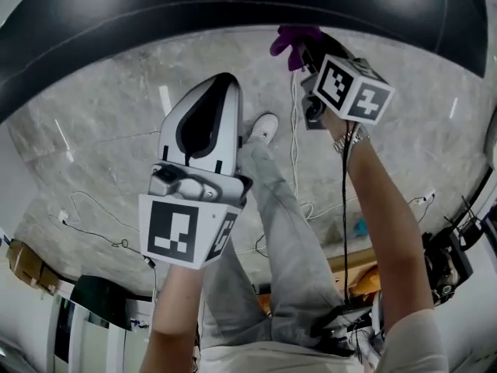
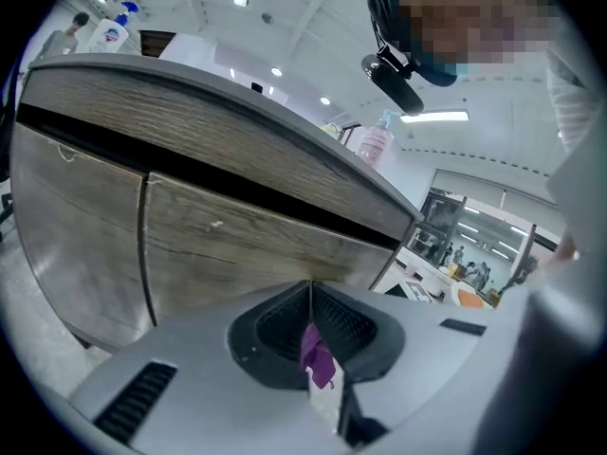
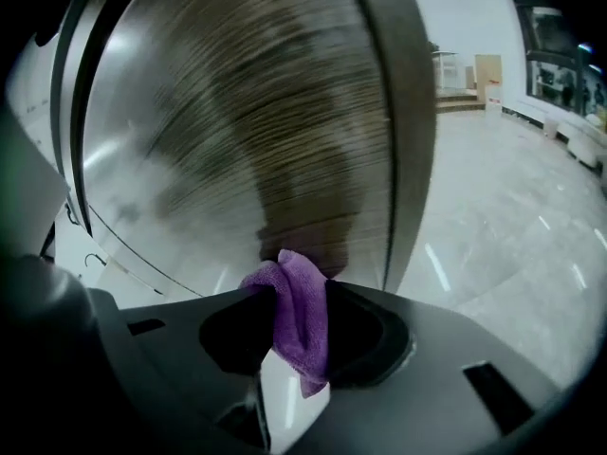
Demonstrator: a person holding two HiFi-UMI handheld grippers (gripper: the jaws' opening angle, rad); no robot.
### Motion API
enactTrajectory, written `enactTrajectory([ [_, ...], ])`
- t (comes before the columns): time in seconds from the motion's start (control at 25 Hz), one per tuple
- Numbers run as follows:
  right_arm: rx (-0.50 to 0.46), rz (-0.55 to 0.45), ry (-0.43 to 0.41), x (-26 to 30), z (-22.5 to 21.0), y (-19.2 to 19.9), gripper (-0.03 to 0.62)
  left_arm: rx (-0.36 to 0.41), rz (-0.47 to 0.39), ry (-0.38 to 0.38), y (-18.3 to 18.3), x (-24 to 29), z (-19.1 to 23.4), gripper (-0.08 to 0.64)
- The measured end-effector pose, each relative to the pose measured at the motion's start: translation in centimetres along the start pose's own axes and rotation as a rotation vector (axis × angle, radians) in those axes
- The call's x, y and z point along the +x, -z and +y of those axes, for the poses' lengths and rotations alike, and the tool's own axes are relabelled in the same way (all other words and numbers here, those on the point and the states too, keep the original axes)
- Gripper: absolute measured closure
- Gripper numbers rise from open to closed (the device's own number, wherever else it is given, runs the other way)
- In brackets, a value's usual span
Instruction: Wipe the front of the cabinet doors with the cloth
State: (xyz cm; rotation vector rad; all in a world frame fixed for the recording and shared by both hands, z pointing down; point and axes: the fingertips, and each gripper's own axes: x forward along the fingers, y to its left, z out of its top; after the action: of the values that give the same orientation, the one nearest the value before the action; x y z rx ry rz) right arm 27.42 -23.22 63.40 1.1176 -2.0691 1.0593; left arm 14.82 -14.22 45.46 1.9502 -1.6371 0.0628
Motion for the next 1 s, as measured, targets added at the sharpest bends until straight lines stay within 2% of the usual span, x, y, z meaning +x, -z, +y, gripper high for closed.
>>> enactTrajectory([
  [0.36, 0.172, -0.142, 0.198, -4.9, -8.2, -1.9, 0.457, 0.029, 0.031, 0.043, 0.8, -0.7, -1.8, 0.543],
  [0.52, 0.249, -0.213, 0.262, -6.8, -8.3, -1.6, 0.457, 0.028, 0.033, 0.045, 0.5, -2.5, 0.1, 0.543],
  [0.68, 0.233, -0.162, 0.235, -5.2, -3.6, 1.7, 0.457, 0.029, 0.045, 0.046, 0.6, -4.9, 3.5, 0.543],
  [1.0, 0.146, -0.028, 0.059, 2.4, 11.9, 8.0, 0.457, 0.042, 0.095, 0.057, 1.5, -8.9, 9.8, 0.543],
])
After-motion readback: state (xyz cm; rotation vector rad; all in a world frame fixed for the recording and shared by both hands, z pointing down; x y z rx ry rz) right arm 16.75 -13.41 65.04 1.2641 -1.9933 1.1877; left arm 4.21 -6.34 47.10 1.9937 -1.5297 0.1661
